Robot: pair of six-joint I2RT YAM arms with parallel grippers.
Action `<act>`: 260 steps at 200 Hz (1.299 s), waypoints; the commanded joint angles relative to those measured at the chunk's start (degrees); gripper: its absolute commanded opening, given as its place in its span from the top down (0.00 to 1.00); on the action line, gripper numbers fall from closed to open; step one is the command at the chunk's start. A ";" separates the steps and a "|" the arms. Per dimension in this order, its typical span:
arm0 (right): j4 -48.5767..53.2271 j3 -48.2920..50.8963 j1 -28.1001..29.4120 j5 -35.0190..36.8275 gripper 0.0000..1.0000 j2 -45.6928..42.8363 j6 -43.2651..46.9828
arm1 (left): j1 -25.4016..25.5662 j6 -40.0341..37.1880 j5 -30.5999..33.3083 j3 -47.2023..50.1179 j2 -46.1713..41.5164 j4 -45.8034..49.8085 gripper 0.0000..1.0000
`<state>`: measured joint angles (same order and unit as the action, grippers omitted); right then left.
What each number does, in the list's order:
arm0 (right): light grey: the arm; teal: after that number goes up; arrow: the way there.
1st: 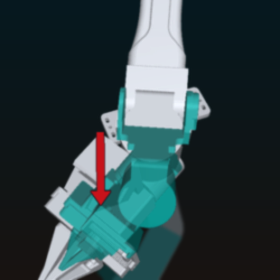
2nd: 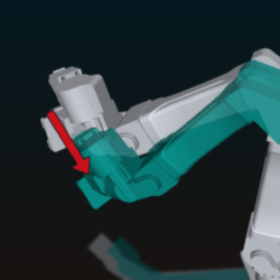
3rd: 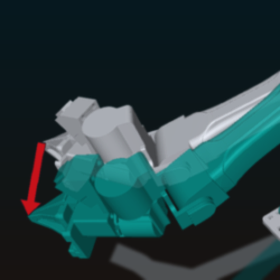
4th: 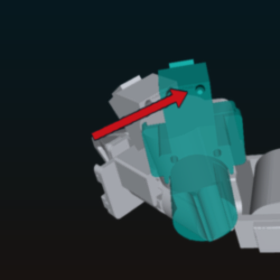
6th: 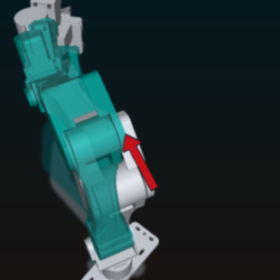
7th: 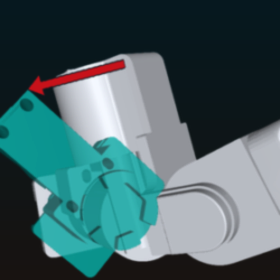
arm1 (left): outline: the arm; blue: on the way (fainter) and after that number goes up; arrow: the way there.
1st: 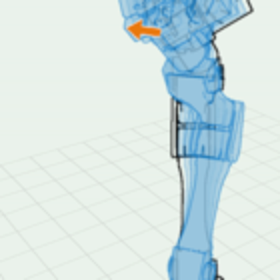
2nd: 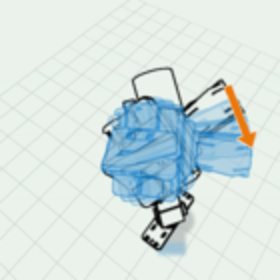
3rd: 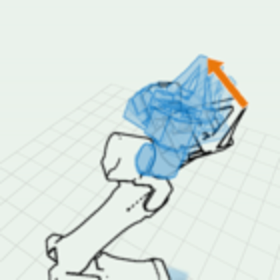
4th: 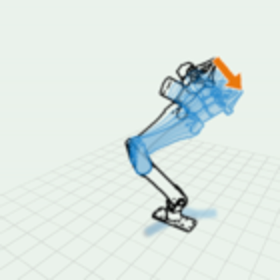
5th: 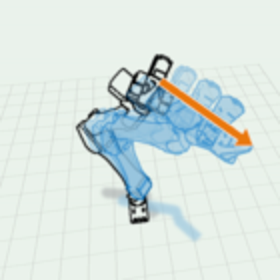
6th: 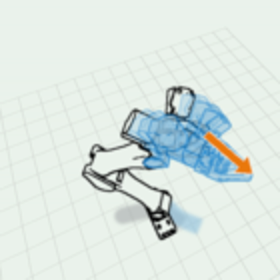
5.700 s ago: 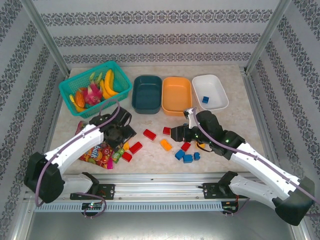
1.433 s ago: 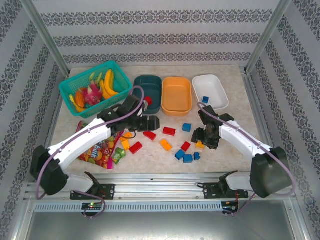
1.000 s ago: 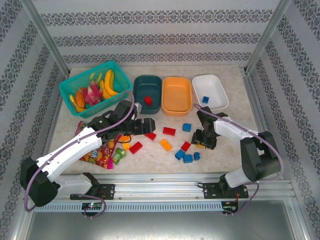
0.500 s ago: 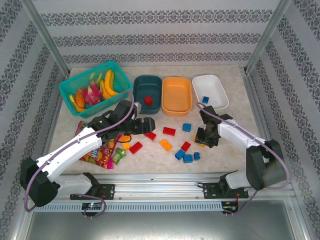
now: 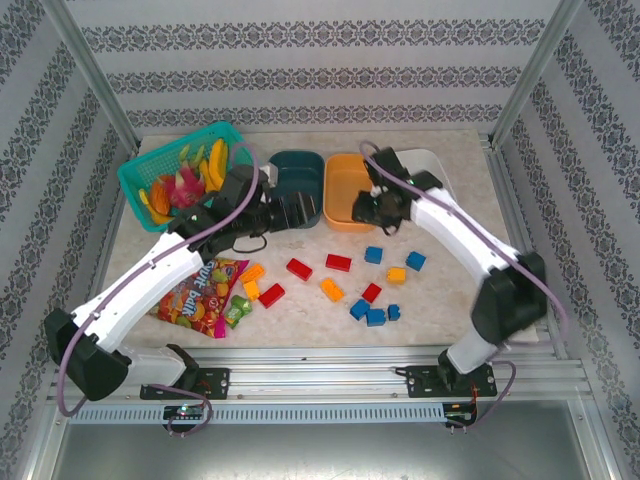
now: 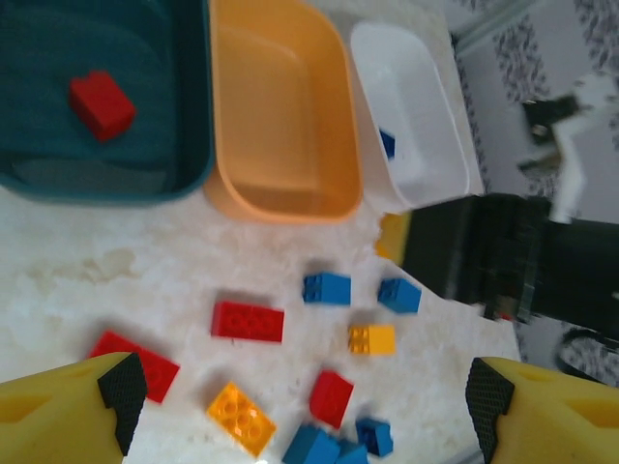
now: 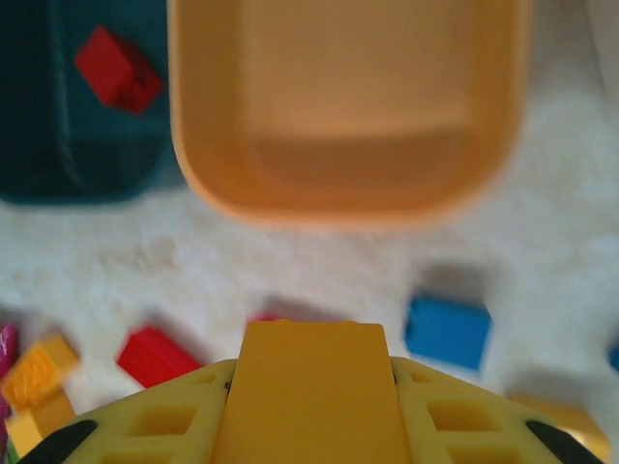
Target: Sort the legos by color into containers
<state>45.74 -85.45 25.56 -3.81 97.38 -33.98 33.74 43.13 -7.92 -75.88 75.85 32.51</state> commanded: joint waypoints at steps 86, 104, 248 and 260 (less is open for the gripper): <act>10.73 -38.78 -6.43 -3.21 0.42 40.20 3.15 | -6.75 1.42 -0.17 -3.76 4.23 3.87 0.12; 10.90 -39.15 -6.01 -3.37 0.36 37.98 3.87 | -6.74 2.33 0.56 -1.82 2.71 5.92 0.12; -38.77 37.35 11.81 -10.17 0.26 -26.66 11.40 | -0.80 19.52 -4.93 17.51 6.14 17.20 0.17; -38.96 40.22 13.61 -9.83 0.25 -28.47 10.78 | 0.53 19.22 -5.26 16.78 7.92 16.25 0.16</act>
<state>13.98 -50.59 36.29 -11.66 73.03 -23.73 31.81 59.00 -11.44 -58.63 81.43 48.88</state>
